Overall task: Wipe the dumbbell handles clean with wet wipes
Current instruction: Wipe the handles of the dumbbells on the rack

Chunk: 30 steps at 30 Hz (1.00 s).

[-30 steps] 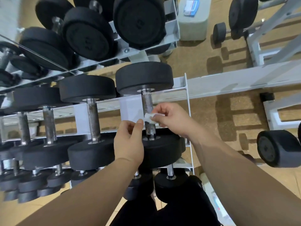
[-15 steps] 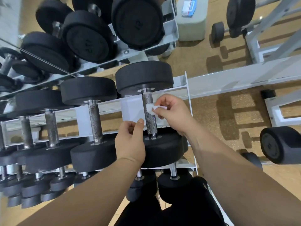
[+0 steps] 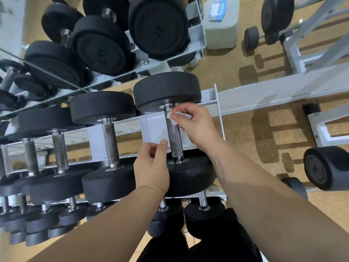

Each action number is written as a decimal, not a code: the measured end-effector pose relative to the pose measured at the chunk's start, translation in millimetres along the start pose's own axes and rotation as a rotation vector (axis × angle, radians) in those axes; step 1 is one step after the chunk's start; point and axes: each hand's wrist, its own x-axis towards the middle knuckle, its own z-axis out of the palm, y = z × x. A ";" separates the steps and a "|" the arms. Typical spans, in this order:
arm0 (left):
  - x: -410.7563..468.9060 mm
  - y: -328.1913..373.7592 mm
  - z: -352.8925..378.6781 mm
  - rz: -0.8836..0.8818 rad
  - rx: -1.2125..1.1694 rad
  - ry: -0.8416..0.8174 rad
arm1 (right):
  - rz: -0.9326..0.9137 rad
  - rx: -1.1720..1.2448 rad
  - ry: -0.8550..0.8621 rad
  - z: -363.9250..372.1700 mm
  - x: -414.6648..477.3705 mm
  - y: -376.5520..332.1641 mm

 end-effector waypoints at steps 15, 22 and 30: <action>1.5 -5.0 -1.4 -0.016 -0.085 -0.003 | 0.059 -0.017 -0.139 -14.4 4.4 -0.8; 1.4 -4.1 -0.4 -0.011 -0.067 -0.003 | 0.148 -0.201 -0.356 -32.4 -28.1 6.6; 1.1 -6.1 -0.1 0.011 -0.048 0.011 | 0.064 -0.071 -0.123 -14.2 -5.1 -4.8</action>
